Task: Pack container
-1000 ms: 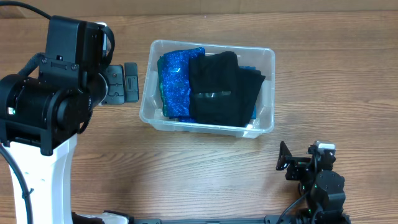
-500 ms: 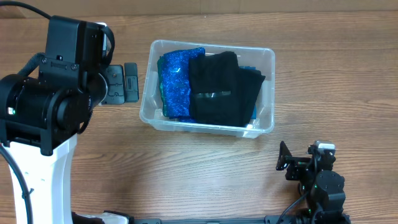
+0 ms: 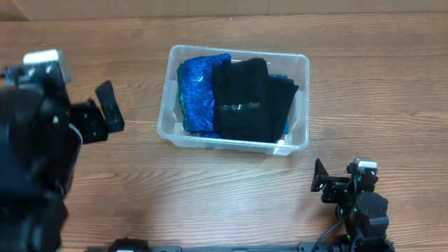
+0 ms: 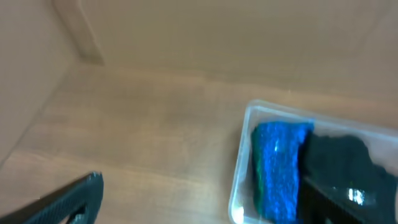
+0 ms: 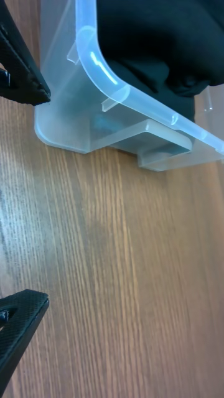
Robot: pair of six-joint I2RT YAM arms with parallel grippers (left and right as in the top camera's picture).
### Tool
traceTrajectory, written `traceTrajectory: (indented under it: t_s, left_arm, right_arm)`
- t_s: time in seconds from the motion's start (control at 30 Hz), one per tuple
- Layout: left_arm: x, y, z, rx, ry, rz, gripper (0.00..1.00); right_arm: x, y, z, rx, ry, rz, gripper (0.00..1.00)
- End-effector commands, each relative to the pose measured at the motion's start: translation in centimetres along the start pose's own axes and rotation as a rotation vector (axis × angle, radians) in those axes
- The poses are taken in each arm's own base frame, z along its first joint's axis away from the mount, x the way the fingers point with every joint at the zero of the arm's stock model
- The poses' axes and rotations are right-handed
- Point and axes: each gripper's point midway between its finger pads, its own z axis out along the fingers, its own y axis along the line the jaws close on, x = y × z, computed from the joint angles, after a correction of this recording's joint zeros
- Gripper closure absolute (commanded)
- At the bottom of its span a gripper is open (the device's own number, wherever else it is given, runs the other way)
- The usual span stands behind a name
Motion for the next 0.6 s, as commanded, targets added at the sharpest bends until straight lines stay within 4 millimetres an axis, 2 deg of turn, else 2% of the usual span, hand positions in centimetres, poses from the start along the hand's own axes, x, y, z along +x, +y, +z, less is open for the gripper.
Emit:
traceTrajectory:
  t_s: [0.0,0.1,0.17,0.2,0.27,0.37,0.43,0.57]
  left_arm:
    - [5.8,-1.1,2.4,0.116,0.004,0.06,0.0]
    - [11.2,-0.8,4.0,0.14,-0.051,0.051,0.0]
    - [13.9,-0.9,4.7,0.161,-0.077,0.051,0.0]
    - [16.5,-0.8,5.4,0.177,-0.095,0.046,0.0]
    - [19.9,-0.8,6.1,0.201,-0.1,0.044,0.0]
    - [23.7,-0.8,7.0,0.222,-0.087,0.031,0.0]
    - [25.6,-0.6,7.7,0.222,-0.075,0.019,0.0]
    - [28.2,-0.8,8.8,0.243,-0.053,0.016,0.0]
  right_arm:
    - [0.5,-0.1,0.2,0.002,0.005,-0.003,0.0]
    - [0.5,-0.1,0.2,0.002,0.005,-0.003,0.0]
    - [0.5,-0.1,0.2,0.002,0.005,-0.003,0.0]
    - [0.5,-0.1,0.2,0.002,0.005,-0.003,0.0]
    - [0.5,-0.1,0.2,0.002,0.005,-0.003,0.0]
    - [0.5,-0.1,0.2,0.002,0.005,-0.003,0.0]
    - [0.5,-0.1,0.2,0.002,0.005,-0.003,0.0]
    - [0.5,-0.1,0.2,0.002,0.005,-0.003,0.0]
